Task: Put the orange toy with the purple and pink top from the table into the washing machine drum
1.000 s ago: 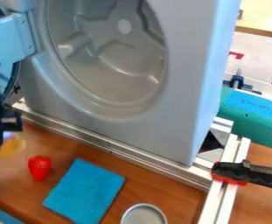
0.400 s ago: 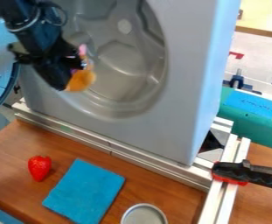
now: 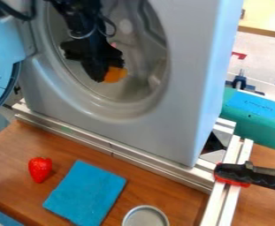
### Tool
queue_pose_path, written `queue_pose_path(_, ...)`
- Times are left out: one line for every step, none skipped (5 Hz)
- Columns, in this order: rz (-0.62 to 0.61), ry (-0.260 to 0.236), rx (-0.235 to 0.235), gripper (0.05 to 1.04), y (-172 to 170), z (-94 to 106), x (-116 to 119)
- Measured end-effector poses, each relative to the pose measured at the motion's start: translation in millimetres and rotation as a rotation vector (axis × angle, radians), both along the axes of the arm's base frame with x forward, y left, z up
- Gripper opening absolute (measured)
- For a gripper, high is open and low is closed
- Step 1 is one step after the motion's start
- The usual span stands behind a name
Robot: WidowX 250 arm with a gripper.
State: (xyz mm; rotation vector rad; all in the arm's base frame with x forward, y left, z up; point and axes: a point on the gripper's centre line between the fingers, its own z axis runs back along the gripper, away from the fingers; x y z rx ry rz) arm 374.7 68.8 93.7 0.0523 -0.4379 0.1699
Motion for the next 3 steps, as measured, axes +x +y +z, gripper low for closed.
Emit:
queue_pose_path(0.04,0.056,0.038,0.093,5.2,-20.6,31.2)
queue_pose_path(0.044,0.126,0.06,0.116,1.6,-34.2,40.1)
queue_pose_path(0.069,0.169,0.061,0.302,2.1,-41.5,29.9)
